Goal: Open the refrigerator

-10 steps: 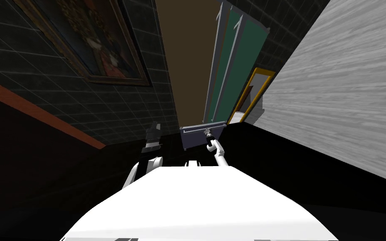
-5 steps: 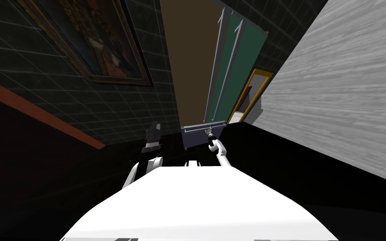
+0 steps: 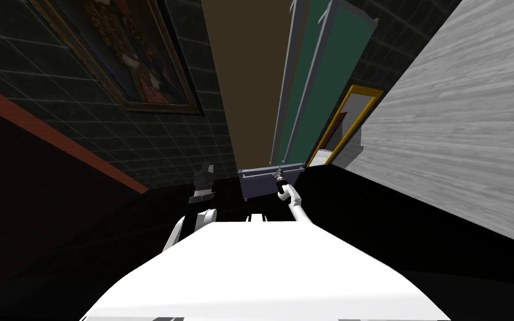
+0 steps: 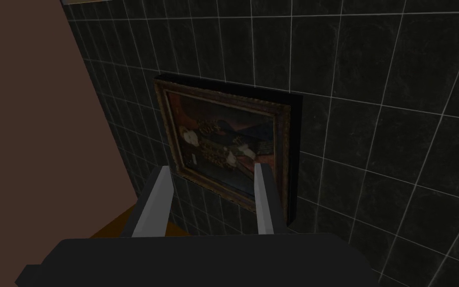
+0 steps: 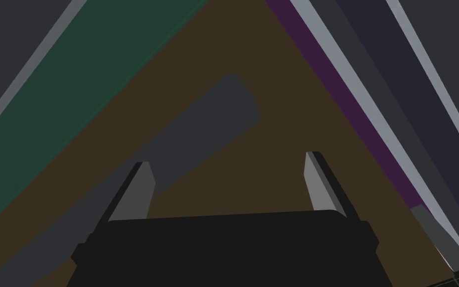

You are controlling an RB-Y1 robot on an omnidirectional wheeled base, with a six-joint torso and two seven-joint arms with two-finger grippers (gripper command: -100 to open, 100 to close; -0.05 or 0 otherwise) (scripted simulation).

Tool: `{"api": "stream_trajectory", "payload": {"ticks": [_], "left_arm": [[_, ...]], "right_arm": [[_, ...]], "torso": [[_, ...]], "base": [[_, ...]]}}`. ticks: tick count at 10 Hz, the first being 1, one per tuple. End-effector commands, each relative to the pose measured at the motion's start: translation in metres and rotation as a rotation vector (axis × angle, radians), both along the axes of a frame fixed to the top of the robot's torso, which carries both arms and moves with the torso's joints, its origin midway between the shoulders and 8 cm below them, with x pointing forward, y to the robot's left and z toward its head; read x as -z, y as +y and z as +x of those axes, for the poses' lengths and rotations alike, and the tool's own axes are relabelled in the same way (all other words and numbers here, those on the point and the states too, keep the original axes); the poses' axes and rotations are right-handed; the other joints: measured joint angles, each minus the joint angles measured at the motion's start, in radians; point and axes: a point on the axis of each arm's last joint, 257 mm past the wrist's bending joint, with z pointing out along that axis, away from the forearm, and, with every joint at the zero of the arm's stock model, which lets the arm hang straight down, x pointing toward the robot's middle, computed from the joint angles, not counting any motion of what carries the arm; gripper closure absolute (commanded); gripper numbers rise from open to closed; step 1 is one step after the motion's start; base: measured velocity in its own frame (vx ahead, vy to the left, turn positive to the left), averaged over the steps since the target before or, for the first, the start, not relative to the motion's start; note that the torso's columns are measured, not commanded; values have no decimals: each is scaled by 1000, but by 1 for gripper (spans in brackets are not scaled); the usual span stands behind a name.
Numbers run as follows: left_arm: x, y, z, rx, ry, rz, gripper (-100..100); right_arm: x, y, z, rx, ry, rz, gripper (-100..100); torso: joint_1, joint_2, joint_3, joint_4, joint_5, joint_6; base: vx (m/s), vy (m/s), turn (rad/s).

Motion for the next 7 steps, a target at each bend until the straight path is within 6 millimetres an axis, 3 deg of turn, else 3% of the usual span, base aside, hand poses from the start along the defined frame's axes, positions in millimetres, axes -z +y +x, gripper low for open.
{"api": "stream_trajectory", "payload": {"ticks": [1,7], "left_arm": [[0,0,0,0,0,0,0],[0,0,0,0,0,0,0]], "right_arm": [[0,22,5,-26,5,22,-100],[-2,67,13,-94,17,41,-100]], "torso": [[-2,-1,0,0,-1,0],[0,0,0,0,0,0]], "base": [[66,-174,139],[72,-190,142]]}}
